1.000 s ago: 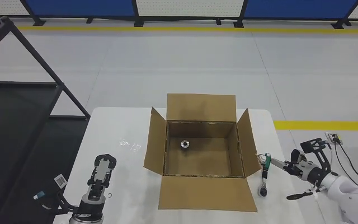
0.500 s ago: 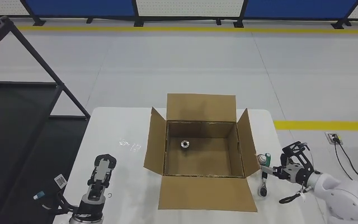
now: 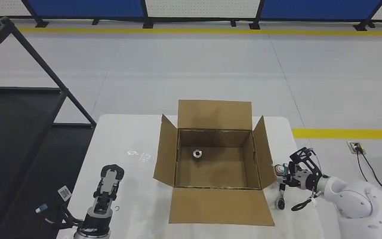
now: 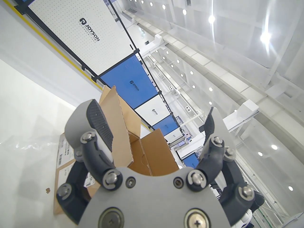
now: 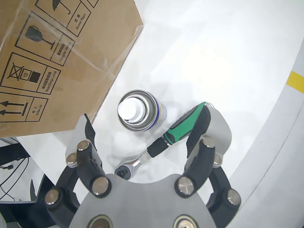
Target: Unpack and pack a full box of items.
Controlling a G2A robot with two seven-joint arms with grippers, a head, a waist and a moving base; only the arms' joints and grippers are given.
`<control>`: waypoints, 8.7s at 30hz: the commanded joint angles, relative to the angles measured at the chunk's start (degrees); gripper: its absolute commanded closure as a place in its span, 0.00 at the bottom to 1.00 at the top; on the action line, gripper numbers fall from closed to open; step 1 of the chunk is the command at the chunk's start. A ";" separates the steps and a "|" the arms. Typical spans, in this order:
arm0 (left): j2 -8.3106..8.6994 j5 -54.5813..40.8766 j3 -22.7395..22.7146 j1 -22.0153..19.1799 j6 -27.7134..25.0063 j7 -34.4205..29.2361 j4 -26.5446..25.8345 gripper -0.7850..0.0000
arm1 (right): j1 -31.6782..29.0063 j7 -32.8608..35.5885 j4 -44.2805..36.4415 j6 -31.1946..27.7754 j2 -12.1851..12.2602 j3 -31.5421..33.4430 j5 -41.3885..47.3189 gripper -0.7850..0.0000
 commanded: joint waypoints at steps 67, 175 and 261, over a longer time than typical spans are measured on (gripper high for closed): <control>0.00 0.00 0.00 0.00 0.00 0.00 0.00 0.00 | -11.99 1.31 -14.32 18.22 6.18 0.76 1.24 0.00; 0.00 0.00 0.00 0.00 0.00 0.00 0.00 0.00 | 33.94 -1.90 -20.74 47.12 1.71 -53.58 9.82 1.00; 0.00 0.00 0.00 0.00 0.00 0.00 0.00 0.00 | -2.70 -3.38 -51.29 48.76 2.59 -6.96 -0.13 0.06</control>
